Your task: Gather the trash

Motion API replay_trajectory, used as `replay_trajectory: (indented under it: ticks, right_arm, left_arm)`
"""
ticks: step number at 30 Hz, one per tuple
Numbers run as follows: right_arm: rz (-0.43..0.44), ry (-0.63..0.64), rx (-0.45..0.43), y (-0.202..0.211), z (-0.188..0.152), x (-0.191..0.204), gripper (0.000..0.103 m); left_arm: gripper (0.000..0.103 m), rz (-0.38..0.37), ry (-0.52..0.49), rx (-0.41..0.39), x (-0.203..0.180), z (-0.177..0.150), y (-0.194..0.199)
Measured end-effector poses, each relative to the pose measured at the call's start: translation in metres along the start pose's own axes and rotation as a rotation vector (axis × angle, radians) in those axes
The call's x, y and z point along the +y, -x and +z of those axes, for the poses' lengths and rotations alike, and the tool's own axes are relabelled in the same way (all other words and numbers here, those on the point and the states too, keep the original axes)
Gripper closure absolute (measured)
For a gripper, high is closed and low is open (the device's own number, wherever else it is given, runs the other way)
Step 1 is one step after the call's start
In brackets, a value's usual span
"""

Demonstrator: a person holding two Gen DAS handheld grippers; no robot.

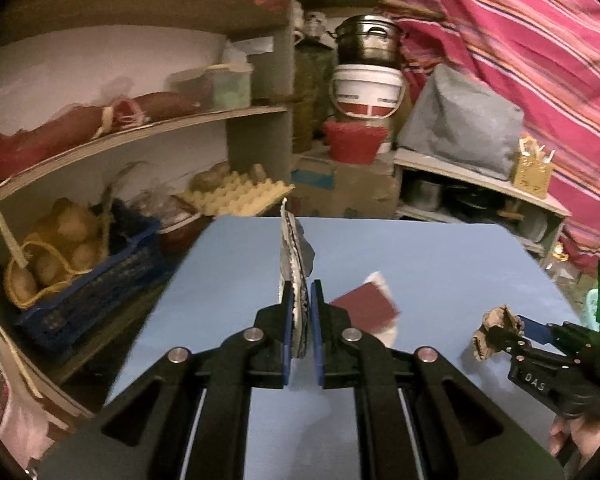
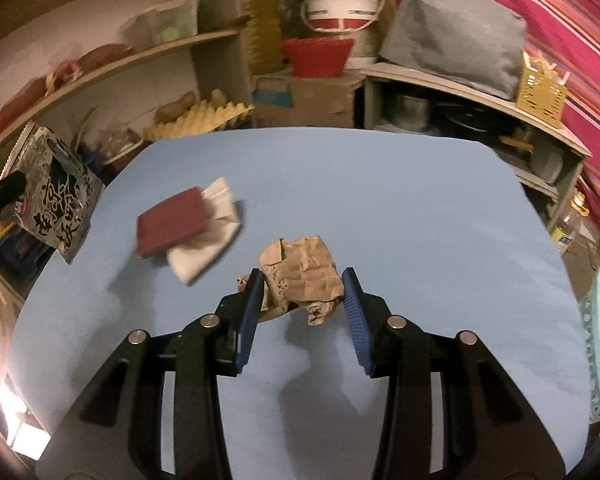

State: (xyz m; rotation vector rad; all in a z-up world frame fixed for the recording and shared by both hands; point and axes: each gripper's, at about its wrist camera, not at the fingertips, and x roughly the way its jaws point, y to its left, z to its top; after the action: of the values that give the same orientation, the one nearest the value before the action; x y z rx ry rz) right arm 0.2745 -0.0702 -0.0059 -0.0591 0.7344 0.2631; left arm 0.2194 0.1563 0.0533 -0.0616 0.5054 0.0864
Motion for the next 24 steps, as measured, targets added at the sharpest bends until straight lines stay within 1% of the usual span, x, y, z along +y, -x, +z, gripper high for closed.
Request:
replay_trajectory:
  ticks: [13, 19, 24]
  right_arm:
    - [-0.081, -0.067, -0.034, 0.035, -0.006, -0.082, 0.062]
    - [-0.119, -0.11, -0.048, 0.052, -0.013, -0.127, 0.062]
    - [-0.161, -0.12, -0.053, 0.064, -0.019, -0.158, 0.062]
  left_arm:
    - [0.095, -0.093, -0.051, 0.003, -0.086, 0.008, -0.011]
    - [0.095, -0.137, -0.07, 0.003, -0.12, 0.008, -0.016]
    - [0.095, -0.168, -0.103, 0.001, -0.156, 0.004, -0.02]
